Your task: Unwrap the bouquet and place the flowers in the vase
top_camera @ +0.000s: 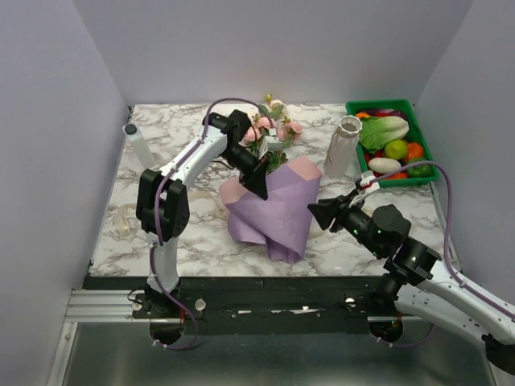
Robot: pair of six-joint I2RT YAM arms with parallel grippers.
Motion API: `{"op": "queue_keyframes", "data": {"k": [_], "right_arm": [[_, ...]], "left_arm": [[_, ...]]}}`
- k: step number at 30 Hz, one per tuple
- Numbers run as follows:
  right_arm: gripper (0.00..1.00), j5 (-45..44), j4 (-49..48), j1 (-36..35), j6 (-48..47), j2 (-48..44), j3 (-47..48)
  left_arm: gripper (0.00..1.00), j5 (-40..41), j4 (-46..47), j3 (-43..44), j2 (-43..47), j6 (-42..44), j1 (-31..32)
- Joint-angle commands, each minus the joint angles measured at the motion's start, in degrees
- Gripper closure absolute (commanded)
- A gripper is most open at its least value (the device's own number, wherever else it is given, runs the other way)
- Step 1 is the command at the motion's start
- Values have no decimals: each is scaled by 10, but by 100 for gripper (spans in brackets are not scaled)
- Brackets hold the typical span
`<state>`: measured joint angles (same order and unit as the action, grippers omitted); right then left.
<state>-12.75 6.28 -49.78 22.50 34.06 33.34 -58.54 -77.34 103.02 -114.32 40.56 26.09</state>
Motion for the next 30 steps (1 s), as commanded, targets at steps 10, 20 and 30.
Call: {"op": "queue_keyframes", "data": {"k": [10, 20, 30], "right_arm": [[52, -113, 88, 5, -18, -104, 51], [37, -162, 140, 6, -64, -152, 146], [33, -159, 158, 6, -103, -133, 214]], "left_arm": [[85, -136, -92, 240, -136, -103, 156], [1, -149, 528, 205, -153, -693, 224], [1, 201, 255, 315, -119, -439, 202]]}}
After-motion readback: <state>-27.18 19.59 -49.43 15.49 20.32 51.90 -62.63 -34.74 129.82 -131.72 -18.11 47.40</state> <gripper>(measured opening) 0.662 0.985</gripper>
